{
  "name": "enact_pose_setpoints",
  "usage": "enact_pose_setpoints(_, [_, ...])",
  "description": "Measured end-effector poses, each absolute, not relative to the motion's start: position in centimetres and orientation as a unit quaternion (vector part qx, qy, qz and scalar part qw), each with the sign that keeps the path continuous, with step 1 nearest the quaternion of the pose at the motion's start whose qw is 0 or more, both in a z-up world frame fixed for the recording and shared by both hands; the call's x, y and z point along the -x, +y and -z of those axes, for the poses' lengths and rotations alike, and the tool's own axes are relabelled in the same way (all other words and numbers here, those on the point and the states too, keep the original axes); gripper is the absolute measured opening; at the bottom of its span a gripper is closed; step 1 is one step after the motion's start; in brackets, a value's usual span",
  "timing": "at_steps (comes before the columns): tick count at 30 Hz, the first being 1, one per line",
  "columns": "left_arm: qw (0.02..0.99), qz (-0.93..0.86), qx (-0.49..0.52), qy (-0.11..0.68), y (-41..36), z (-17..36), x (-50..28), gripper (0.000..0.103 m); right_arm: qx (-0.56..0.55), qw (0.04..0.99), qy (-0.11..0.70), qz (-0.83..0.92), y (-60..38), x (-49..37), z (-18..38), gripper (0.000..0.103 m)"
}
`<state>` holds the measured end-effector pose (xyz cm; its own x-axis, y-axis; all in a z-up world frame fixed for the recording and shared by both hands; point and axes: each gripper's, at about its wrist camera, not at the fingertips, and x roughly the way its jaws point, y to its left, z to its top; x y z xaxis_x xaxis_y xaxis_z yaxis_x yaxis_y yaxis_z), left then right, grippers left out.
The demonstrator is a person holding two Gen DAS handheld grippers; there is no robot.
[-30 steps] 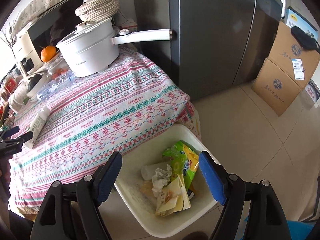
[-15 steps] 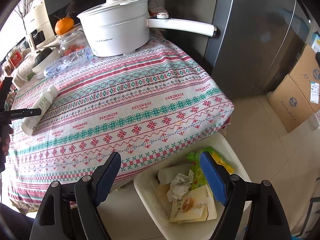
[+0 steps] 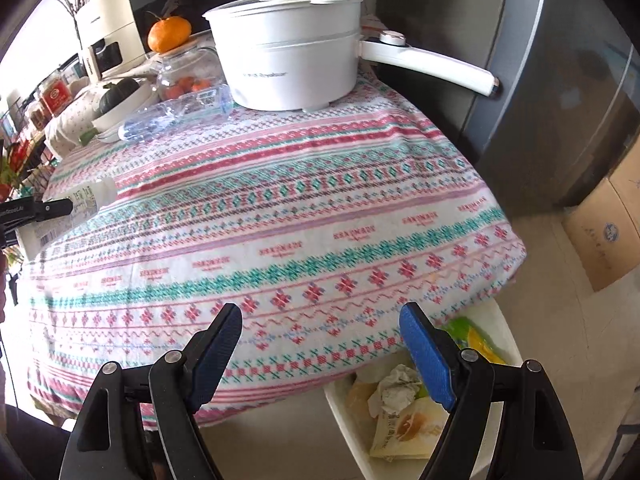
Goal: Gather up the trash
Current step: 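Grasp the empty clear water bottle with the right gripper while the left holds the yogurt bottle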
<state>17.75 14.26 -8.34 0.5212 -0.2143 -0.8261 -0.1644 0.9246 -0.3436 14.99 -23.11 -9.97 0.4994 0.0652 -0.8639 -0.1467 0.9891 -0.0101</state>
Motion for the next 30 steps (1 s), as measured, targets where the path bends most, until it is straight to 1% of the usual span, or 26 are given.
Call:
enact_pose_setpoints(3, [0.872,-0.028,0.196,0.447,16.7,6.4,-15.8,0.051,0.076,0.87,0.475,-0.105,-18.7,-17.5,8.7,0.083])
enact_pose_setpoints(7, [0.877,-0.041,0.243,0.413,19.8,5.5,-15.1,0.051,0.122,0.863,0.454,-0.183,-11.6,-21.9,7.7,0.083])
enact_pose_setpoints(9, [0.876,-0.051,0.259,0.404,20.9,5.5,-14.9,0.051,0.151,0.858,0.445,-0.207,-8.2,-24.4,7.6,0.083])
enact_pose_setpoints(12, [0.879,-0.069,0.258,0.395,21.0,5.4,-15.0,0.051,0.2,0.845,0.437,-0.235,-3.7,-28.3,8.1,0.083])
enact_pose_setpoints(17, [0.88,-0.07,0.247,0.4,21.4,5.8,-16.1,0.051,0.332,0.811,0.402,-0.265,2.5,-33.3,10.4,0.083])
enact_pose_setpoints(19, [0.882,-0.072,0.238,0.401,21.3,5.8,-16.4,0.051,0.382,0.789,0.395,-0.276,4.2,-34.9,11.9,0.083])
enact_pose_setpoints(22, [0.879,-0.075,0.242,0.403,21.4,5.9,-16.6,0.051,0.426,0.762,0.399,-0.281,5.8,-37.0,14.1,0.083])
enact_pose_setpoints(24, [0.876,-0.073,0.246,0.408,21.4,6.1,-16.9,0.051,0.437,0.748,0.411,-0.282,6.2,-38.0,15.4,0.083])
enact_pose_setpoints(29, [0.875,-0.067,0.246,0.411,20.9,6.2,-17.0,0.051,0.448,0.756,0.399,-0.263,6.4,-38.7,17.2,0.084])
enact_pose_setpoints(30, [0.875,-0.066,0.247,0.411,20.8,6.1,-17.0,0.051,0.448,0.759,0.394,-0.26,6.3,-38.4,17.3,0.082])
